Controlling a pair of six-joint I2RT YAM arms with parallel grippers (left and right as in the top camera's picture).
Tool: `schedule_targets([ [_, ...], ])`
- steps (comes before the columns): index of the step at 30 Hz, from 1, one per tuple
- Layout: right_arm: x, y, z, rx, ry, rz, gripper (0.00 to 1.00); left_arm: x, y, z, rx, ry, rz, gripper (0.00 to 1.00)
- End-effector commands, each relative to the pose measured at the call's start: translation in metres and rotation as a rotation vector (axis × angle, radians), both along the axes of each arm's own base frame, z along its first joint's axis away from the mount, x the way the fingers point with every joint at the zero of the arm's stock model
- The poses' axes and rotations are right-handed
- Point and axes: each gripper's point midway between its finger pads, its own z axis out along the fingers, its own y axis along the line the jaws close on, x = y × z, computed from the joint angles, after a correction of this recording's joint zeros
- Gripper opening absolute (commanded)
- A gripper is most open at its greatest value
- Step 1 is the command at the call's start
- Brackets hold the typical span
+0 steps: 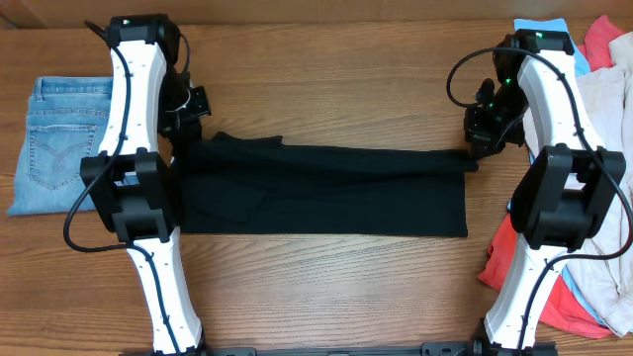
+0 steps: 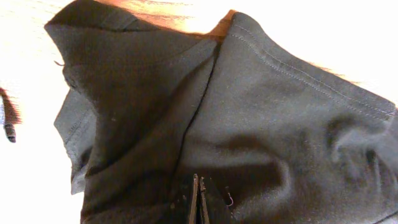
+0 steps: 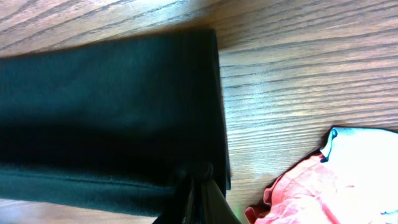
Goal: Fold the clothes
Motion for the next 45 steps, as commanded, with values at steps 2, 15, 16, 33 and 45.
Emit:
schedule_targets([
  [2, -0.007, 0.004, 0.004, 0.006, -0.005, 0.009, 0.04, -0.017, -0.004, -0.003, 0.023, 0.052, -0.034, 0.04],
  [15, -0.038, 0.007, -0.028, 0.018, 0.113, 0.009, 0.09, -0.067, -0.008, -0.041, 0.025, 0.271, -0.09, 0.04],
  [16, -0.039, 0.007, -0.03, 0.018, 0.114, 0.009, 0.11, -0.069, -0.008, -0.042, 0.024, 0.278, -0.089, 0.04],
  [33, -0.036, 0.007, -0.036, 0.018, 0.099, 0.013, 0.28, -0.087, -0.004, -0.052, 0.036, 0.345, -0.159, 0.47],
  [45, -0.036, 0.006, -0.036, 0.016, 0.099, 0.017, 0.35, -0.089, 0.018, -0.053, 0.198, 0.364, -0.096, 0.39],
])
